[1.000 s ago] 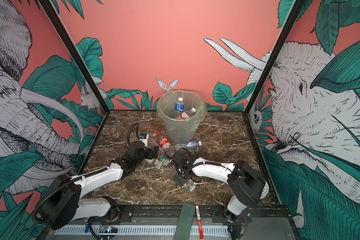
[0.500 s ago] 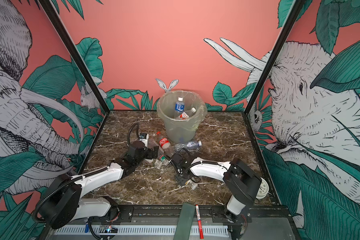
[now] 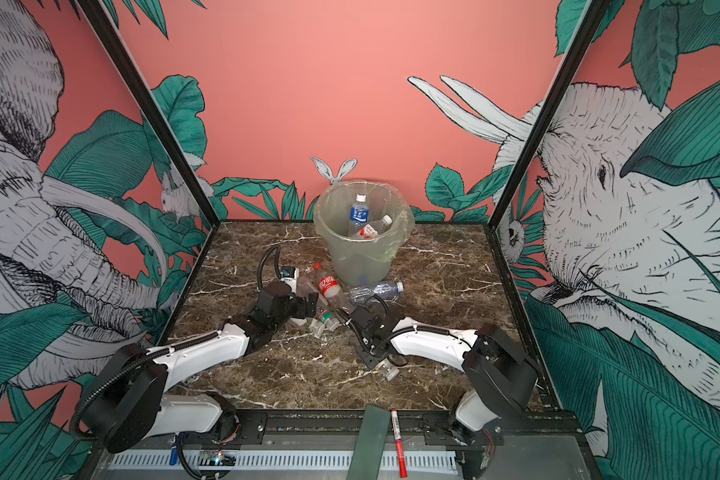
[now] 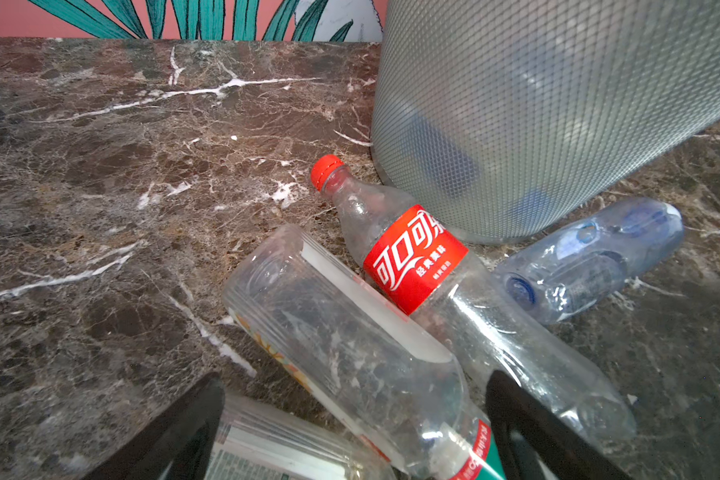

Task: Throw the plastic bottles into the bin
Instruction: 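Lift the frosted bottle with the right gripper up over the bin, then open the right gripper above the bin to drop the frosted bottle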

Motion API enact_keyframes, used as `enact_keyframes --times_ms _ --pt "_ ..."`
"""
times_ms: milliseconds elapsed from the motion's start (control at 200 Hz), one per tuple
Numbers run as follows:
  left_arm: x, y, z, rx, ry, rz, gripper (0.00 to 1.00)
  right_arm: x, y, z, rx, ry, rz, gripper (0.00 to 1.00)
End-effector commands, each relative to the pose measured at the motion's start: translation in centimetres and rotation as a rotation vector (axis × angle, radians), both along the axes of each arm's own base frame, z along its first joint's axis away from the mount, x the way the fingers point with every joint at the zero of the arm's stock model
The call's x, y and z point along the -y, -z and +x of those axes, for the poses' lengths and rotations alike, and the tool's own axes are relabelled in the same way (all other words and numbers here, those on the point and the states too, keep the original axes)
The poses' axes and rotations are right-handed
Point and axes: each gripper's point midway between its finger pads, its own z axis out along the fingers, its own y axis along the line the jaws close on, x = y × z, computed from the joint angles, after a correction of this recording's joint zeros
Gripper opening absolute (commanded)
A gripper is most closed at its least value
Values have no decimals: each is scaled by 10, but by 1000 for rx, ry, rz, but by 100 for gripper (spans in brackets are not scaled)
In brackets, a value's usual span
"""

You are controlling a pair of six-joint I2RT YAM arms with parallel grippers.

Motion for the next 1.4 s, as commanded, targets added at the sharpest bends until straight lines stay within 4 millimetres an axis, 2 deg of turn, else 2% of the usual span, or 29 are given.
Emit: enact_keyframes --times_ms 0,120,225,390,505,675,810,945,1015,1035,1090,1105,1115,1145,1155,1210,1220,1265,1315,1395 --pt "3 -11 6 19 -3 -37 100 3 -11 6 47 34 37 45" --pt "4 -11 5 18 0 -33 100 6 -21 13 104 72 71 40" --pt "4 -10 6 17 -2 -31 100 14 -40 23 212 138 128 40" --pt "3 -10 6 18 -6 -29 100 23 -89 38 418 237 307 39" --pt "3 -10 5 19 -6 -35 100 29 -132 43 533 270 423 39" --pt "2 -12 5 24 -9 -35 100 39 -184 50 658 316 505 39" --pt "2 -13 5 28 -9 -35 100 34 -228 61 738 310 525 37" --pt "2 -10 5 20 -9 -31 100 16 -279 91 807 284 495 37" --pt "3 -11 7 20 -9 -34 100 4 -315 121 822 290 509 37" --pt "3 -10 6 17 -6 -35 100 2 -336 132 844 300 525 37" --pt "4 -10 6 17 -6 -38 100 -3 -372 164 876 322 538 37" --pt "4 -10 6 16 -5 -38 100 -5 -379 174 877 327 538 37" --pt "4 -10 6 17 -7 -38 100 -3 -391 178 890 333 552 39" --pt "4 -10 6 17 -5 -39 100 -7 -398 201 888 348 543 45" --pt "4 -10 6 17 -5 -40 100 -5 -407 206 900 357 550 50" --pt "4 -10 6 18 -7 -38 100 -9 -419 245 908 384 538 75" --pt "3 -10 7 18 -8 -38 100 -7 -426 248 914 393 547 79" --pt "3 -12 6 19 -8 -37 100 -1 -429 269 899 439 538 97" --pt "1 -13 6 23 -12 -38 100 3 -430 277 862 458 541 99" --pt "-2 -16 5 31 -19 -40 100 14 -428 268 840 494 507 99"
